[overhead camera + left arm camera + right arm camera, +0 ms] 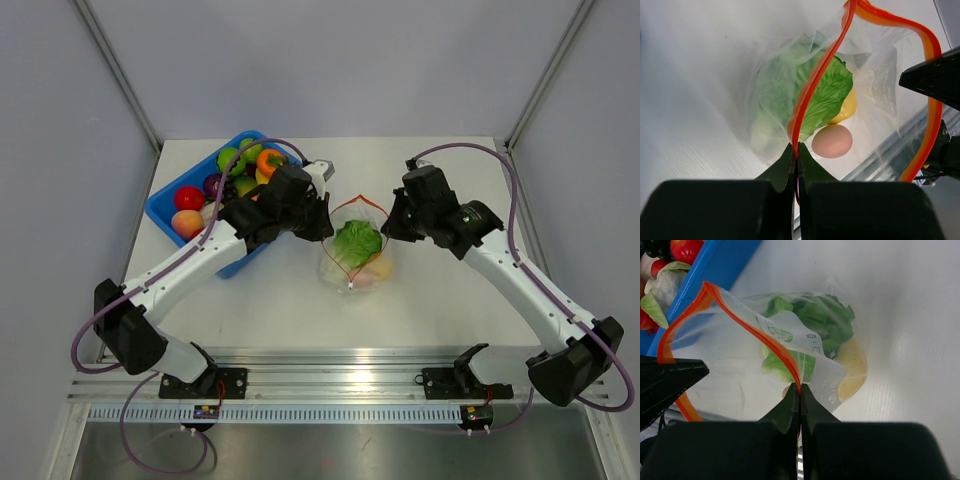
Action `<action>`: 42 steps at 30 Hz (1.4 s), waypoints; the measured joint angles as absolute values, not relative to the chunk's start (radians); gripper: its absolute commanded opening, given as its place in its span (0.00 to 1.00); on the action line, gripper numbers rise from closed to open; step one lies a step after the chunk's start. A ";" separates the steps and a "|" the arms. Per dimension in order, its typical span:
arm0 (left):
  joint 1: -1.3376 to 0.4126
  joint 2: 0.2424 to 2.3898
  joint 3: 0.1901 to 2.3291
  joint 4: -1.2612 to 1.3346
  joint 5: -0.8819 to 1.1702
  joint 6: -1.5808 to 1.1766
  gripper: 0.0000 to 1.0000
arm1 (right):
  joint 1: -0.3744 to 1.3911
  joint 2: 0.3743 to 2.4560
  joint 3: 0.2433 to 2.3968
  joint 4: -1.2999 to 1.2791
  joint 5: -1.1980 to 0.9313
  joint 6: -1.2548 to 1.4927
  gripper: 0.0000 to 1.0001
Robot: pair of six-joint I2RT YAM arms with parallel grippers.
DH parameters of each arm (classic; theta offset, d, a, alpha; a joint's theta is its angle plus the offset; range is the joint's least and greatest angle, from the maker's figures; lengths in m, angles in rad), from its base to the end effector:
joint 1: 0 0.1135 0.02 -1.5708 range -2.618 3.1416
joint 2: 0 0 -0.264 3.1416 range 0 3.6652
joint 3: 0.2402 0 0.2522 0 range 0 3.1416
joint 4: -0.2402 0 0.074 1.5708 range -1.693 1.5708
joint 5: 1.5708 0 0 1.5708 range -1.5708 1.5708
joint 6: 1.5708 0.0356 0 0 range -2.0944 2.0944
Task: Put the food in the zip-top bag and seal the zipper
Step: Adjust the zipper food storage bag at the center of the board, then pick up the fake fruit from the bin.
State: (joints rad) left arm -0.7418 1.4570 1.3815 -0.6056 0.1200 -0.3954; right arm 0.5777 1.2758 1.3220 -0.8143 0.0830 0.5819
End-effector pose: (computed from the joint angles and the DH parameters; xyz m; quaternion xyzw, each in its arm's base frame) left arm 0.2358 -0.2219 0.3483 0.1807 0.8831 -0.2769 0.3328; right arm 0.2227 0.1416 0.3613 0.0181 0.9197 0.1819 0.3475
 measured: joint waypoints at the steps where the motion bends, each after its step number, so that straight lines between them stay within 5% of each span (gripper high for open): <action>1: -0.742 1.458 1.380 -0.603 0.120 -0.397 0.05 | 0.578 1.276 1.322 -0.811 0.080 0.583 0.00; 2: -0.742 1.462 1.378 -0.599 0.120 -0.397 0.29 | 0.578 1.280 1.322 -0.808 0.073 0.584 0.00; 5: -0.739 1.481 1.376 -0.594 0.121 -0.399 0.66 | 0.578 1.290 1.312 -0.797 0.052 0.589 0.00; 7: -0.737 1.491 1.376 -0.599 0.123 -0.403 0.76 | 0.578 1.293 1.306 -0.797 0.041 0.591 0.00; 16: -0.629 1.444 1.512 -0.707 0.105 -0.370 0.77 | 0.582 1.295 1.304 -0.787 0.021 0.592 0.00; 30: -0.047 1.347 1.485 -0.834 0.061 -0.375 0.79 | 0.587 1.295 1.304 -0.773 -0.020 0.592 0.00; 42: -0.019 1.523 1.398 -0.921 -0.139 -0.354 0.82 | 0.587 1.295 1.304 -0.756 -0.042 0.591 0.00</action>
State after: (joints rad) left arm -0.0185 1.5230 1.3975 -0.9207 -0.1387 -0.3542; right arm 0.5873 1.2945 1.3045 -0.7555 -0.0418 0.5915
